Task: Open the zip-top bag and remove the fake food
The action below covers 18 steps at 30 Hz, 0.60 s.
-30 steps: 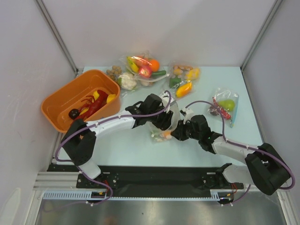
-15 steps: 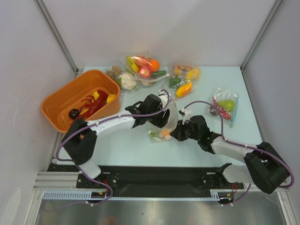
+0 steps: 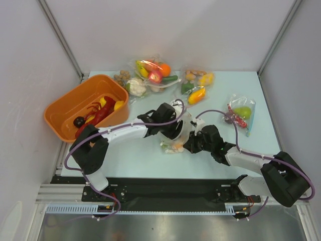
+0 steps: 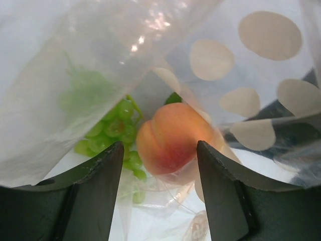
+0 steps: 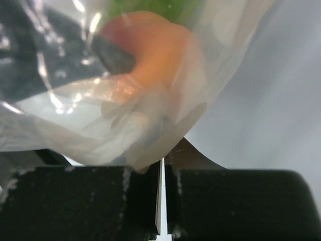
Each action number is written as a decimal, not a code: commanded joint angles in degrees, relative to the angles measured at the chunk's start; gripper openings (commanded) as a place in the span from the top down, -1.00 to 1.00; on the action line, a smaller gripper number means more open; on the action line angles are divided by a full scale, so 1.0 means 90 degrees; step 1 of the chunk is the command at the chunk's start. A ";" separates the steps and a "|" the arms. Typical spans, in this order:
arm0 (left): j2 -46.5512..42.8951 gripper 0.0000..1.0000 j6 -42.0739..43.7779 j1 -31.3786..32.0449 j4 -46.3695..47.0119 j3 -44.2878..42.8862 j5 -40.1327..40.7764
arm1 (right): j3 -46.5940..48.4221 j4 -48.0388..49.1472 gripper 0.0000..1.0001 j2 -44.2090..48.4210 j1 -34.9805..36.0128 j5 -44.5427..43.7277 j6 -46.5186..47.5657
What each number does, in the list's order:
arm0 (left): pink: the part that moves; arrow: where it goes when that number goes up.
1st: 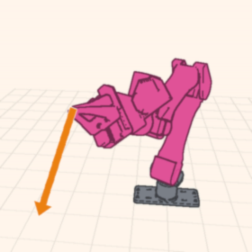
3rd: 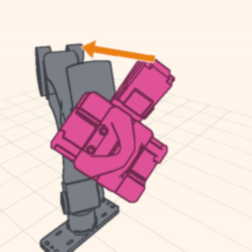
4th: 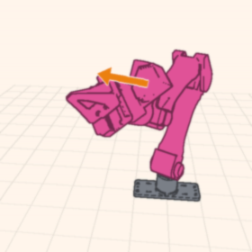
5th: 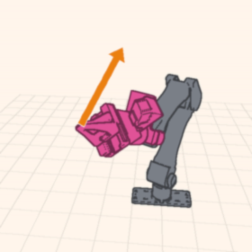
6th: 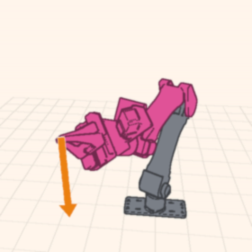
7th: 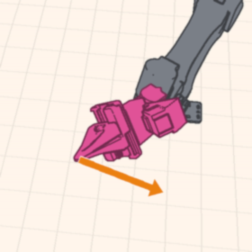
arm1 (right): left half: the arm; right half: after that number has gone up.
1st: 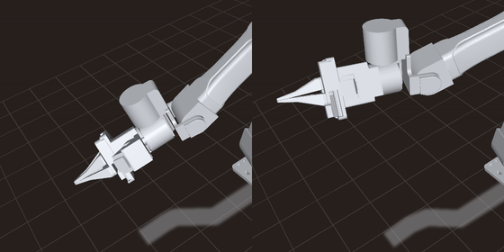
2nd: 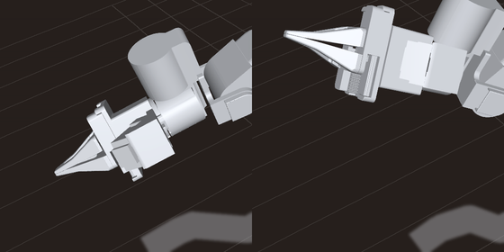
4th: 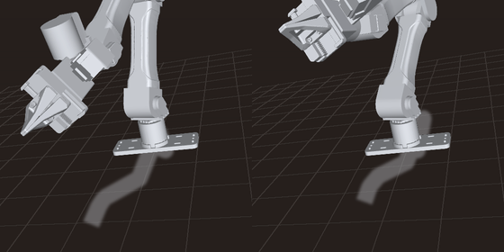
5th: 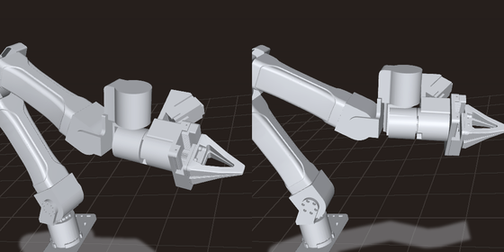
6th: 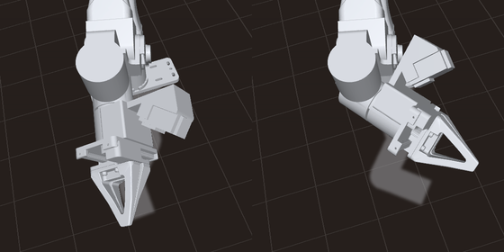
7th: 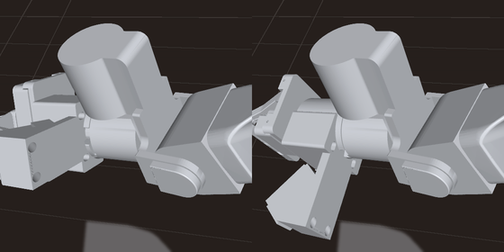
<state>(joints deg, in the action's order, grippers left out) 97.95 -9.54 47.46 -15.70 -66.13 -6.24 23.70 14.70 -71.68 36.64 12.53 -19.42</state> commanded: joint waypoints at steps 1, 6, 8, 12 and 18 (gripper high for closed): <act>0.0073 -0.30 -0.0053 0.0097 -0.0306 -0.0162 -0.0527 | 0.0276 0.0007 1.00 -0.0141 0.0011 -0.0425 0.0107; 0.0171 -0.31 -0.0034 0.0166 -0.0442 -0.0153 -0.0683 | 0.0345 0.0027 1.00 -0.0248 0.0011 -0.0504 0.0088; 0.0171 -0.32 -0.0043 0.0195 -0.0462 -0.0123 -0.0752 | 0.0345 0.0017 1.00 -0.0239 0.0011 -0.0514 0.0097; 0.0161 -0.37 -0.0043 0.0293 -0.0501 -0.0113 -0.0771 | 0.0345 -0.0022 1.00 -0.0219 0.0001 -0.0533 0.0097; 0.0395 -0.51 0.0015 0.0419 -0.0540 -0.0084 -0.0732 | 0.0335 -0.0032 1.00 -0.0151 -0.0009 -0.0504 0.0087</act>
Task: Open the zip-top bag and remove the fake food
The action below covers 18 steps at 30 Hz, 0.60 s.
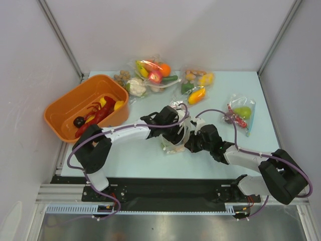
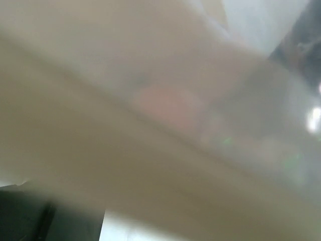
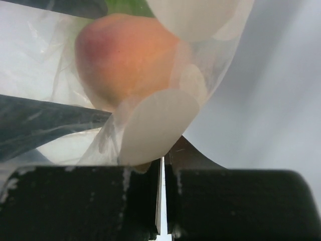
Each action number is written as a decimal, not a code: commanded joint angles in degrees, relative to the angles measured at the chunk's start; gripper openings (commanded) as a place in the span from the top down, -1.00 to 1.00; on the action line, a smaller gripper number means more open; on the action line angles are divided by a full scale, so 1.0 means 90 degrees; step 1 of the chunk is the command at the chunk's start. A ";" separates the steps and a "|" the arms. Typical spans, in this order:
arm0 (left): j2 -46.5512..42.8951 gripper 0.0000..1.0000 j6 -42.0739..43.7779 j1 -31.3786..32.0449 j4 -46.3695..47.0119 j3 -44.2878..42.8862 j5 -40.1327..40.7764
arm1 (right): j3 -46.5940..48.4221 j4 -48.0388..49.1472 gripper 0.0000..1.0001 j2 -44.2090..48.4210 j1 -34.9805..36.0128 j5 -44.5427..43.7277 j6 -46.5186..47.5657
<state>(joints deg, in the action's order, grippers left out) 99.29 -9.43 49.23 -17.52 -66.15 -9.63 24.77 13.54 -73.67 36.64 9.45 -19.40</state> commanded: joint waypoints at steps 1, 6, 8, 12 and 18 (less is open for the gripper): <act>0.0286 -0.51 0.0013 0.0242 -0.0348 -0.0082 -0.0346 | 0.0216 0.0068 1.00 0.0099 0.0001 -0.0162 0.0085; 0.0365 -0.36 0.0071 0.0291 -0.0349 -0.0101 -0.0141 | 0.0167 0.0038 1.00 0.0197 0.0001 -0.0181 0.0095; 0.0374 -0.21 0.0071 0.0291 -0.0319 -0.0101 -0.0122 | 0.0157 0.0029 1.00 0.0226 0.0001 -0.0181 0.0104; 0.0511 0.29 0.0071 0.0291 -0.0280 -0.0130 -0.0248 | 0.0138 0.0068 1.00 0.0246 0.0001 -0.0162 0.0075; 0.0404 0.99 0.0091 0.0291 -0.0290 -0.0170 -0.0346 | 0.0070 -0.0030 1.00 0.0353 0.0001 -0.0220 0.0114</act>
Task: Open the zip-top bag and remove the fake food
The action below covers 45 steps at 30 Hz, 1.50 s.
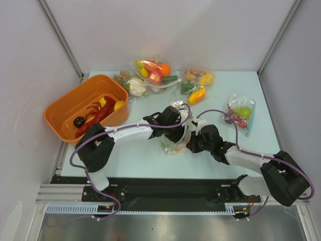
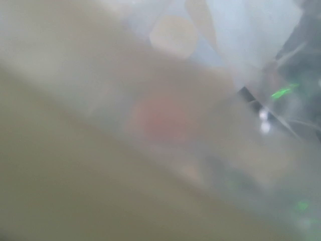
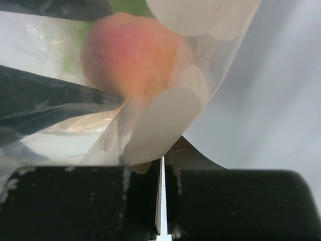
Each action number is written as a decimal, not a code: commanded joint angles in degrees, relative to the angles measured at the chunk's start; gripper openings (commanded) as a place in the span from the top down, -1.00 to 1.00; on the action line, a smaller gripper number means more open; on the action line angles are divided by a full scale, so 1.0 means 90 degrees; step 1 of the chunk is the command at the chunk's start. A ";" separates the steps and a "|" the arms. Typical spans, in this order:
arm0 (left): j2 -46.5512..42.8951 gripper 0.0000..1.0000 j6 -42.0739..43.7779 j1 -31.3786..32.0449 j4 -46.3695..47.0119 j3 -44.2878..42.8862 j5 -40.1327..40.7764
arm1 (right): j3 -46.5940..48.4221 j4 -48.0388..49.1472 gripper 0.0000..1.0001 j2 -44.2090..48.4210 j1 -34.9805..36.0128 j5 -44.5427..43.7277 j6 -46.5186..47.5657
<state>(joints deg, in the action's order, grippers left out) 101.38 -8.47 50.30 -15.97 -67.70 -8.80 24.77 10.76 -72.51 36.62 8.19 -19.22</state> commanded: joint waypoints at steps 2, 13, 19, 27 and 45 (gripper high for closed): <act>-0.0014 0.99 0.0023 0.0172 -0.0472 -0.0026 -0.0409 | 0.0050 0.0230 1.00 0.0273 -0.0026 -0.0118 0.0124; -0.0990 0.99 -0.0094 -0.0208 0.0005 0.0256 0.0292 | 0.0040 0.0171 1.00 0.0293 -0.0104 0.0018 0.0203; -0.1060 0.99 -0.0250 -0.0102 0.0387 0.0599 0.0314 | 0.0069 0.0347 1.00 0.0176 -0.0114 0.0009 0.0105; -0.0718 0.99 -0.0524 -0.0033 0.0749 0.0530 0.0528 | 0.0226 0.0386 0.74 -0.0254 -0.0104 0.0018 0.0085; -0.0377 0.01 -0.0817 0.0006 0.1110 0.0433 0.0147 | 0.0099 0.0513 1.00 -0.0225 -0.0094 0.0145 0.0134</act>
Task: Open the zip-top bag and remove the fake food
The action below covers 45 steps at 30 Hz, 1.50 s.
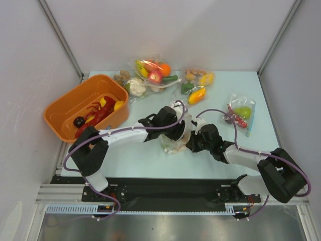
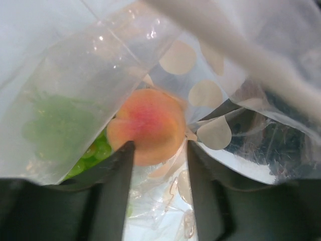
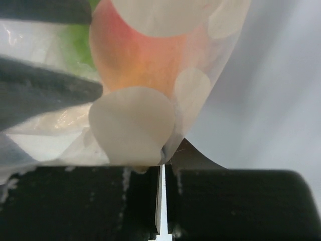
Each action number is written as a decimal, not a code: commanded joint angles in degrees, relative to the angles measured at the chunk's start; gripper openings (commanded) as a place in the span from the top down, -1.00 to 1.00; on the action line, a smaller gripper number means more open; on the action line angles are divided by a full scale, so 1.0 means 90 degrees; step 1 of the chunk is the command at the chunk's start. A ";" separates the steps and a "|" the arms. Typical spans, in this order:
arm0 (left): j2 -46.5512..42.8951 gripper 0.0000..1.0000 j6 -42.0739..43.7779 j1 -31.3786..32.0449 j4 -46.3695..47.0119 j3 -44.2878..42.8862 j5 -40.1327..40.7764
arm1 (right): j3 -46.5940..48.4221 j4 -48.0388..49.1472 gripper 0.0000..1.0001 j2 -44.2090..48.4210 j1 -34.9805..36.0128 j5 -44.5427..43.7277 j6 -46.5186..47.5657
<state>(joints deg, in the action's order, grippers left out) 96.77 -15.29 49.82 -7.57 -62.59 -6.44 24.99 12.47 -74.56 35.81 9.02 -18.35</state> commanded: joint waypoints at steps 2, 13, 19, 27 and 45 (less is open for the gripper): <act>0.0204 -0.11 -0.0040 0.0108 0.0138 -0.0214 -0.0076 | 0.0084 0.0333 1.00 -0.0006 -0.0014 0.0102 0.0017; 0.0399 -0.38 0.0400 0.0167 -0.0193 -0.0506 0.0997 | 0.0123 0.0353 1.00 -0.0035 -0.0005 0.0209 0.0066; 0.0761 -0.47 0.0605 0.0245 -0.0389 -0.0790 0.1194 | 0.0123 0.0382 1.00 -0.0094 -0.0005 0.0278 0.0085; 0.1015 -0.07 0.0732 0.0431 -0.0584 -0.0829 0.0959 | 0.0114 0.0363 1.00 -0.0104 -0.0014 0.0297 0.0115; -0.0147 0.99 0.0917 0.0421 -0.1052 -0.0985 0.0695 | 0.0094 0.0041 1.00 0.0160 -0.0073 -0.0015 0.0125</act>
<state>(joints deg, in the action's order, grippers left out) 100.22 -8.60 53.25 -15.40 -69.01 0.86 24.99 13.13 -74.85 35.40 10.72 -18.11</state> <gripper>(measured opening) 0.430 0.010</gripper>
